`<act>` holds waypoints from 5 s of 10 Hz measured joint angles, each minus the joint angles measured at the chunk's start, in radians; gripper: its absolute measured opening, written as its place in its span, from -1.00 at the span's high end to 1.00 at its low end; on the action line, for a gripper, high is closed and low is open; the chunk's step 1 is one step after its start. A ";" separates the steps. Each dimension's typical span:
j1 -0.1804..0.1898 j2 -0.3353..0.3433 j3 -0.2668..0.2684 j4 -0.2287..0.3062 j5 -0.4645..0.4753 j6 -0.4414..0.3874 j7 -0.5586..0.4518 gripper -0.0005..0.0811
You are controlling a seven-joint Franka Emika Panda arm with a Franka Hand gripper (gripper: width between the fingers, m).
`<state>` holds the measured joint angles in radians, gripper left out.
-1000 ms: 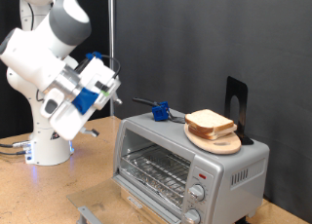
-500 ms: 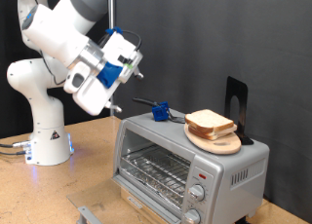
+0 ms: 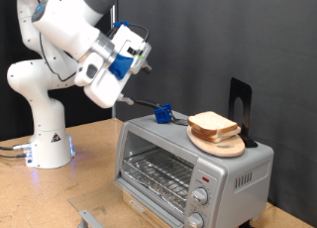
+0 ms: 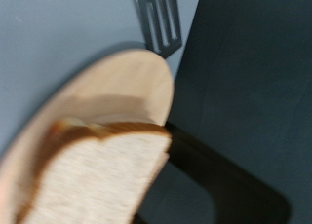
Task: Make a piece of toast with the oven
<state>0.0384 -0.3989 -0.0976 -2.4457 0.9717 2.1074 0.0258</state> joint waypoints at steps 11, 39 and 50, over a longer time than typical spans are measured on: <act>0.013 -0.096 0.266 0.080 -0.550 -0.046 -0.010 -0.97; 0.005 0.007 0.430 -0.124 -0.485 0.270 0.130 -0.97; 0.038 0.037 0.441 -0.146 -0.452 0.315 0.065 -0.97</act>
<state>0.0767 -0.3619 0.3434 -2.5918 0.5196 2.4228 0.0909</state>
